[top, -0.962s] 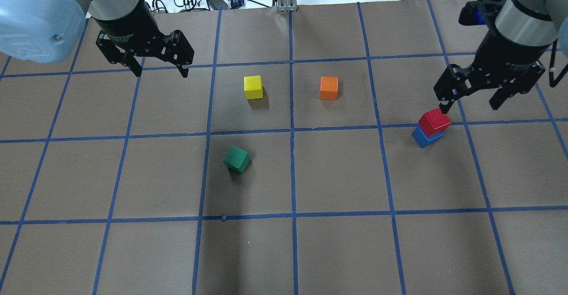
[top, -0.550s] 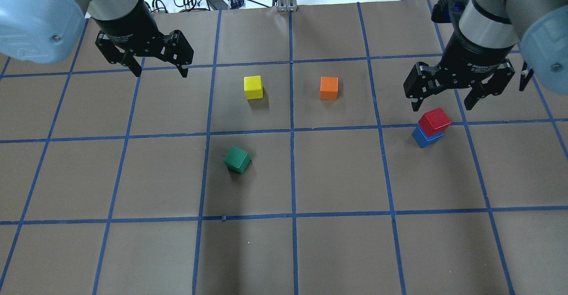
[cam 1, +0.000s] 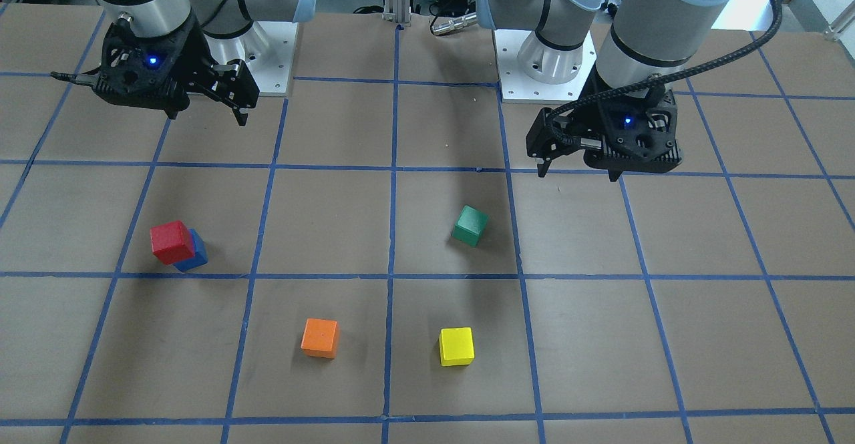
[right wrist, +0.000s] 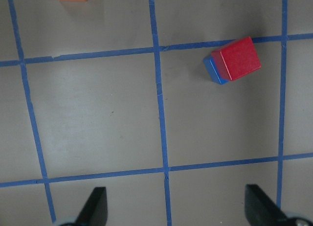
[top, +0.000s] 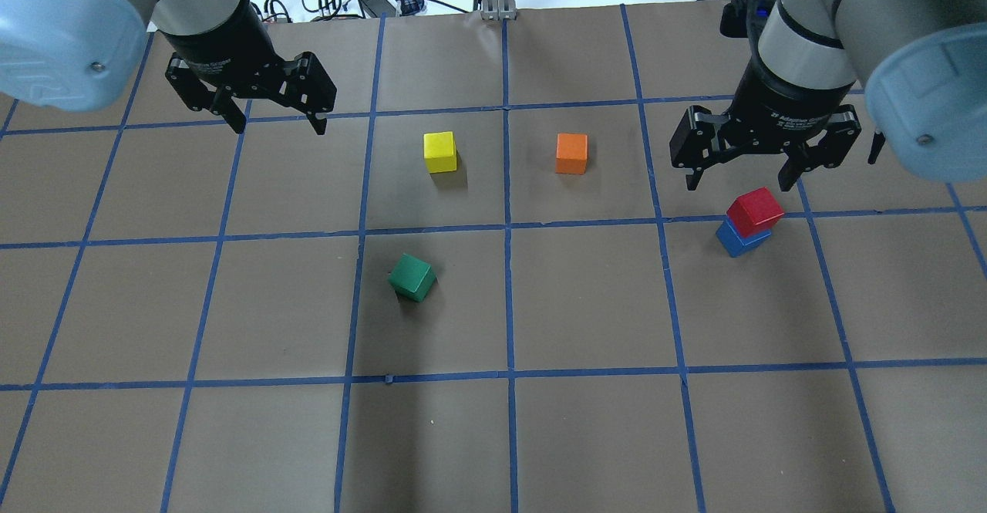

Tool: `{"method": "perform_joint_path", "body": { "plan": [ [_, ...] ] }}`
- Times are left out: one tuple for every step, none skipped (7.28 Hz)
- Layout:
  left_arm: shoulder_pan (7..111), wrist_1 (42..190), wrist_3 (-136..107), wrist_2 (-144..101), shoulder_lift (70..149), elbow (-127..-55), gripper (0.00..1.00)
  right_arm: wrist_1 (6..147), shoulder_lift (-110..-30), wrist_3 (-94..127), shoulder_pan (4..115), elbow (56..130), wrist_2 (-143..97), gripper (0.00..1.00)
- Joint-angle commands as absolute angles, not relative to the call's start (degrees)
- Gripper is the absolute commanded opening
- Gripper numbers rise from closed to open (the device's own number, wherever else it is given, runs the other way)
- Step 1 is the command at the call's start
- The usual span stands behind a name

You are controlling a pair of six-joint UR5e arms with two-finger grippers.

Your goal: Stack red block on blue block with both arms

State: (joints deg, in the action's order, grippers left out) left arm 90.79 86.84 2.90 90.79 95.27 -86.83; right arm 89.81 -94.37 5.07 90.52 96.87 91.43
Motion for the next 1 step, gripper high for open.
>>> {"method": "perform_joint_path", "body": {
  "plan": [
    [90.79, 86.84, 2.90, 90.79, 95.27, -86.84, 1.00, 89.82, -94.31, 5.10, 90.62, 96.94, 91.67, 1.00]
  ]
}}
